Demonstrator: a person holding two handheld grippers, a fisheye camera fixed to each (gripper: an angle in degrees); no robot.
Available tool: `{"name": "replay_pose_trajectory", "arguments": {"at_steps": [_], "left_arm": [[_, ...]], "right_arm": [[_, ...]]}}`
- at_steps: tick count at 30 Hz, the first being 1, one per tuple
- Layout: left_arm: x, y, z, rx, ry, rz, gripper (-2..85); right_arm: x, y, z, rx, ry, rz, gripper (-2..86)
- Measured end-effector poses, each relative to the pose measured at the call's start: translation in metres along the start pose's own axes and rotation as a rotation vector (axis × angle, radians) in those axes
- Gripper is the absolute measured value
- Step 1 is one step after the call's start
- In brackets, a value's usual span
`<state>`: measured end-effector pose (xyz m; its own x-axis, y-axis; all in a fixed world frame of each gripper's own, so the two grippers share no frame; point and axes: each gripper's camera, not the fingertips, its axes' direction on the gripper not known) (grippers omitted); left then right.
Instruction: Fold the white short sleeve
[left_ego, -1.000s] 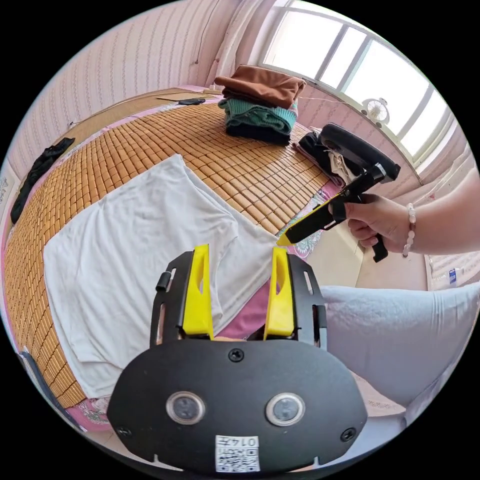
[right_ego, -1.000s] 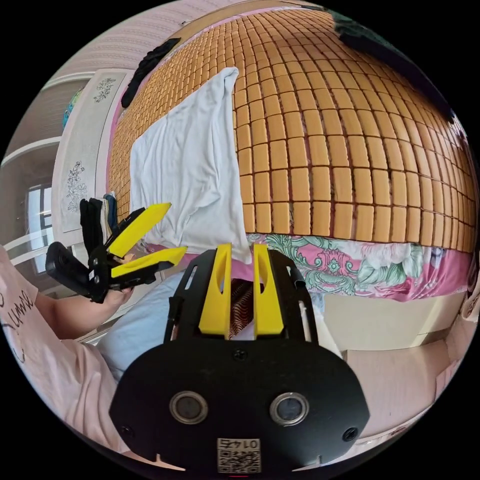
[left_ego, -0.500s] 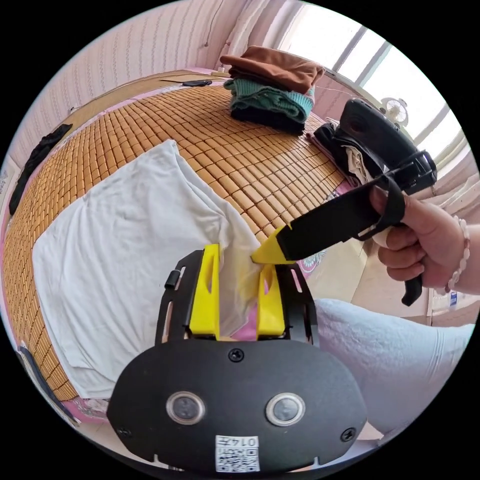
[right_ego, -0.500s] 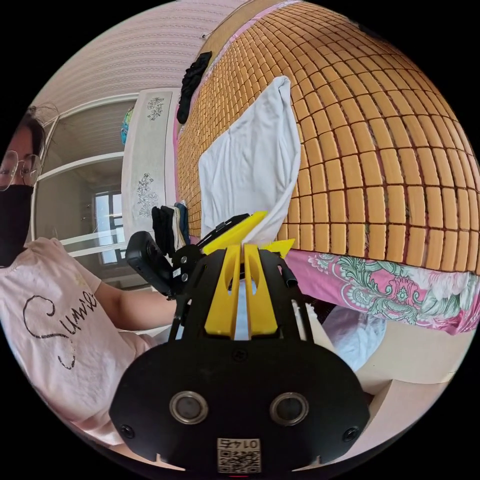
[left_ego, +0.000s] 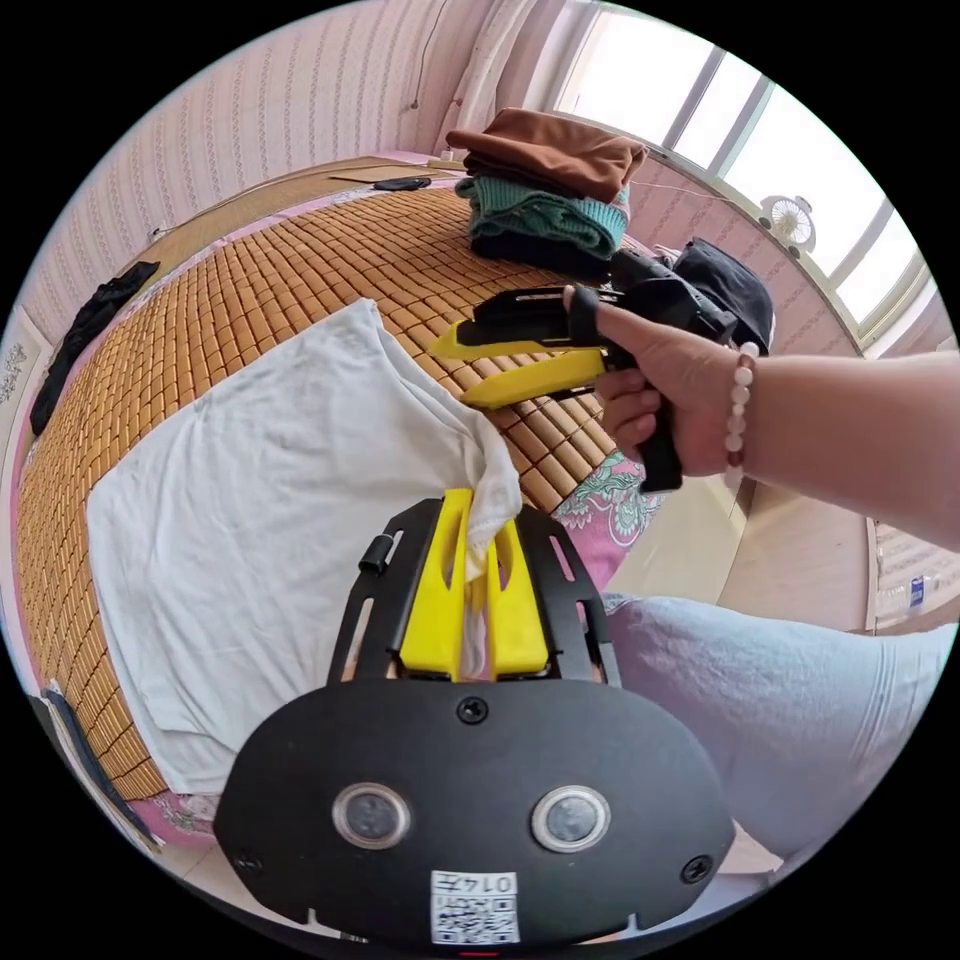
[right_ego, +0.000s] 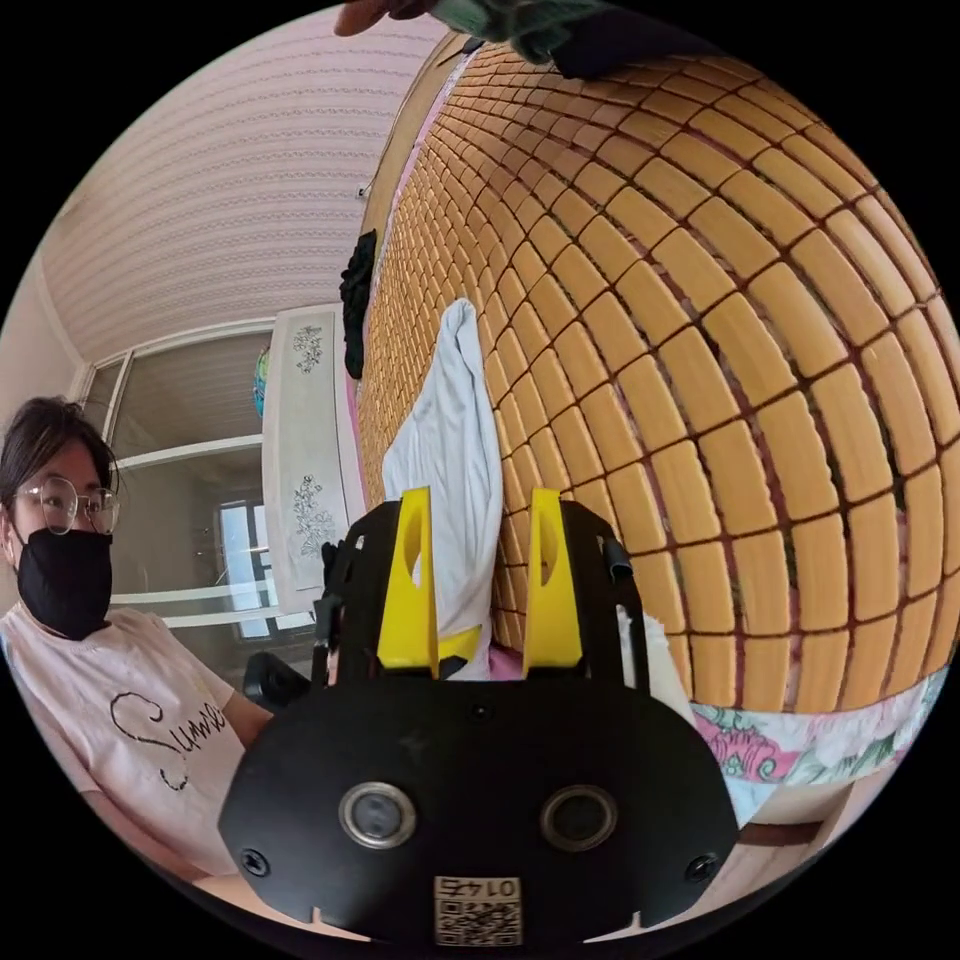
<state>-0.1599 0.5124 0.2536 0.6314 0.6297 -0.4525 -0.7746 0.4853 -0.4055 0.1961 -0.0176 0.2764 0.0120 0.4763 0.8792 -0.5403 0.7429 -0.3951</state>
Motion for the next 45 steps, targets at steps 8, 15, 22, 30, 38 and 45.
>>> {"name": "replay_pose_trajectory", "arguments": {"at_steps": [8, 15, 22, 30, 38, 45], "left_arm": [[-0.012, 0.008, -0.012, -0.001, 0.064, -0.028, -0.8], [-0.02, 0.008, -0.022, 0.021, 0.06, -0.014, -0.8], [-0.024, -0.011, -0.031, 0.048, 0.198, -0.077, -0.8], [-0.006, -0.062, -0.045, 0.171, 0.517, -0.071, -0.8], [-0.086, -0.049, -0.072, 0.215, 0.476, -0.359, -0.8], [-0.164, -0.012, -0.097, 0.235, 0.292, -0.582, -0.8]], "right_arm": [[-0.009, -0.044, 0.013, 0.11, -0.066, -0.05, 10.6], [-0.022, -0.083, 0.028, 0.071, -0.002, -0.133, 2.5], [-0.039, -0.073, -0.008, 0.082, 0.062, -0.154, 1.1], [-0.077, -0.044, -0.131, 0.286, 0.282, -0.161, 1.0], [-0.158, -0.06, -0.059, 0.206, 0.417, -0.28, 1.2], [-0.192, -0.087, 0.079, 0.066, 0.426, -0.29, 1.8]]}}
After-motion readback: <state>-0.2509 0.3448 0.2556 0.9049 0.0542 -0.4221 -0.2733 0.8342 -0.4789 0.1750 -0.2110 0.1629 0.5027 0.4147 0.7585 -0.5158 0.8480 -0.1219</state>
